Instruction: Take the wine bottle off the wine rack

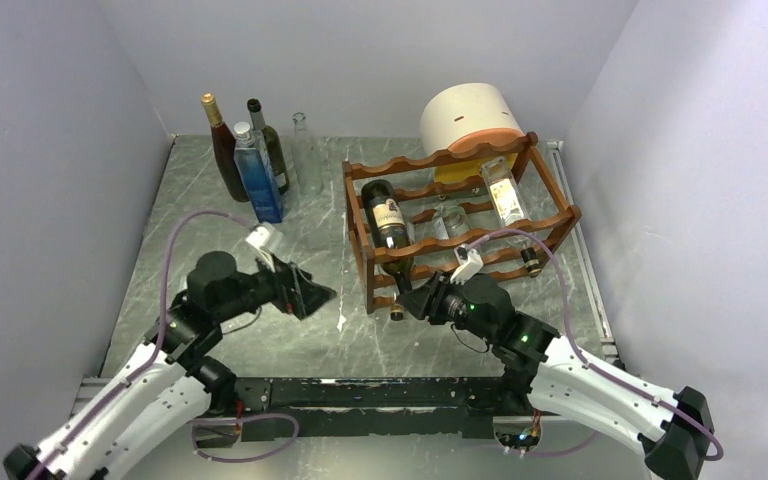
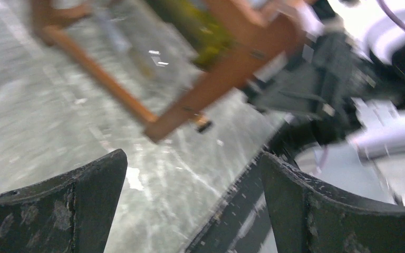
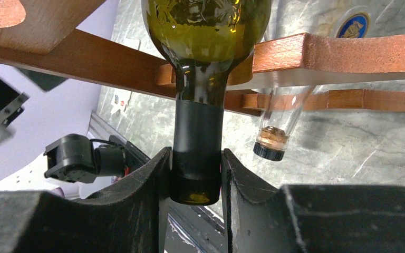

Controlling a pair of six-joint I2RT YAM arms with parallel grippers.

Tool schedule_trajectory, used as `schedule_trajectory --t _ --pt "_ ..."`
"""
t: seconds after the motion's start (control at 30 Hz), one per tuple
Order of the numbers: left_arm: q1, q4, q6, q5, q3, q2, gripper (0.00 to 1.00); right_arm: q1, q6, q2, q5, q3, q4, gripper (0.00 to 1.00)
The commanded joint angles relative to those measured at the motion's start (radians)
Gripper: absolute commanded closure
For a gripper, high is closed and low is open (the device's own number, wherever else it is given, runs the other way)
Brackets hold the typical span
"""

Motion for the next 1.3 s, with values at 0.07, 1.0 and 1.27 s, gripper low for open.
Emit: schedule_trajectory --t 0.07,1.0,1.27 --pt "-0.392 0.099 0.112 -0.316 0.109 0.158 0.04 0.012 0.009 -0.017 -0.019 -0.016 -0.042 1.00" --pt "-0.515 0.314 0.031 -0.779 0.190 0.511 0.49 0.012 -0.017 0.026 -0.131 0.070 -0.125 1.00" --pt "-0.444 0.305 0.012 -0.743 0.207 0.547 0.49 0.012 0.014 -0.038 -0.123 0.130 -0.315 1.00"
